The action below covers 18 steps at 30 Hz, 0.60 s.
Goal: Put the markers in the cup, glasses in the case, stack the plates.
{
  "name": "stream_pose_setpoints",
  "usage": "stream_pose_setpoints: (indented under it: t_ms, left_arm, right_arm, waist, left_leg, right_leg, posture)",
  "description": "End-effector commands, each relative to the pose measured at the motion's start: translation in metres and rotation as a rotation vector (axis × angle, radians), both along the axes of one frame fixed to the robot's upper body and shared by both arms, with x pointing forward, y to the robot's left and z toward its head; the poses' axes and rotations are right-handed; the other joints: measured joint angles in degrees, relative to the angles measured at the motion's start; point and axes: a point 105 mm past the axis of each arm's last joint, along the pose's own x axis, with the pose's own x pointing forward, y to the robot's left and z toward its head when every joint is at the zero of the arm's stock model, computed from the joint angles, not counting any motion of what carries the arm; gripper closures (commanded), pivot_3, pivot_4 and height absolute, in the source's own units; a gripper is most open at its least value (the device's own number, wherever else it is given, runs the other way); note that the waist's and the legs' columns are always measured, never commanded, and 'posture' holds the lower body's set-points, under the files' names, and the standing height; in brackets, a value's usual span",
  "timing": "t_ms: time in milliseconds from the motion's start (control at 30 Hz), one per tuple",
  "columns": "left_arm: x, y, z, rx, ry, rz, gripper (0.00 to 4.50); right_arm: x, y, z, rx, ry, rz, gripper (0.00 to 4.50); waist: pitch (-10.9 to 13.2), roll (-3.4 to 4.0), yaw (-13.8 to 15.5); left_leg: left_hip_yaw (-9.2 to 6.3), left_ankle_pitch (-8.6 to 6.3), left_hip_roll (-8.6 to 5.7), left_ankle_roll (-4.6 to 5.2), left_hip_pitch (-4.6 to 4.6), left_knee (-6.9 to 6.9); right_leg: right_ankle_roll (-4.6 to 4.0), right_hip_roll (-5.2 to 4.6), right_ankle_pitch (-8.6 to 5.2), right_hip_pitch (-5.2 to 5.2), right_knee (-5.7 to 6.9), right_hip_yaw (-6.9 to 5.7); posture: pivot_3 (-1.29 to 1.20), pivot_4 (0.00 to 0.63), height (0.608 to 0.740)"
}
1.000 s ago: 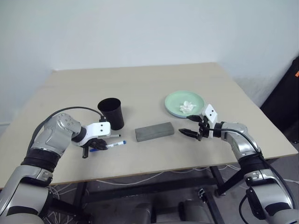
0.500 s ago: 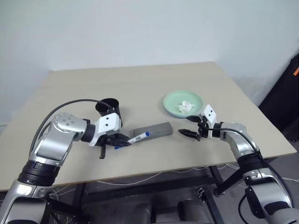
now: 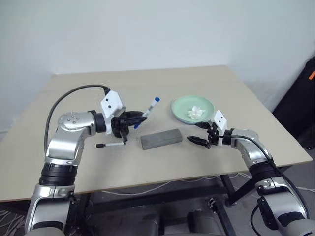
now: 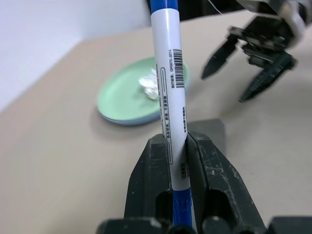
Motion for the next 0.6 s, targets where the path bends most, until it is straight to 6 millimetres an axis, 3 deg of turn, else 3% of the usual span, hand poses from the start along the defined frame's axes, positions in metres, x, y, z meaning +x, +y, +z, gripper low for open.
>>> stream_pose_setpoints:
  t_ms: [33, 133, 333, 600]
  left_arm:
    - [0.014, 0.021, 0.035, -0.211, -0.179, 0.198, 4.42]
    - [0.017, 0.025, 0.037, -0.256, -0.207, 0.251, 4.42]
    - [0.027, 0.061, 0.028, -0.365, -0.304, 0.52, 4.42]
    - [0.034, 0.067, 0.012, -0.333, -0.317, 0.569, 4.42]
  right_arm:
    - [0.003, 0.002, 0.018, 0.008, -0.071, 0.016, 0.22]
    - [0.003, 0.002, 0.018, 0.007, -0.071, 0.018, 0.22]
    - [0.005, 0.006, 0.019, 0.002, -0.071, 0.035, 0.22]
    - [0.004, 0.008, 0.019, 0.0, -0.068, 0.045, 0.22]
  waist:
    - [0.0, -0.03, 0.0]
    - [0.0, -0.05, 0.0]
    - [0.0, -0.05, 0.0]
    - [0.0, -0.06, 0.0]
  left_leg:
    - [-0.01, 0.01, 0.01, -0.01, 0.0, 0.01]
    - [-0.01, 0.01, -0.01, -0.01, 0.0, 0.09]
    - [-0.01, 0.01, -0.05, -0.01, 0.03, 0.1]
    - [0.02, 0.01, -0.07, -0.02, 0.0, 0.19]
  right_leg:
    - [0.0, 0.0, 0.0, 0.01, -0.01, -0.01]
    - [0.01, -0.03, 0.02, 0.07, -0.01, -0.01]
    - [-0.01, -0.04, 0.03, 0.1, 0.0, 0.0]
    - [-0.04, -0.04, 0.05, 0.12, 0.0, -0.01]
  posture:
    - [0.0, 0.0, 0.74]
    - [0.0, 0.0, 0.74]
    - [0.0, 0.0, 0.74]
    - [0.0, 0.0, 0.74]
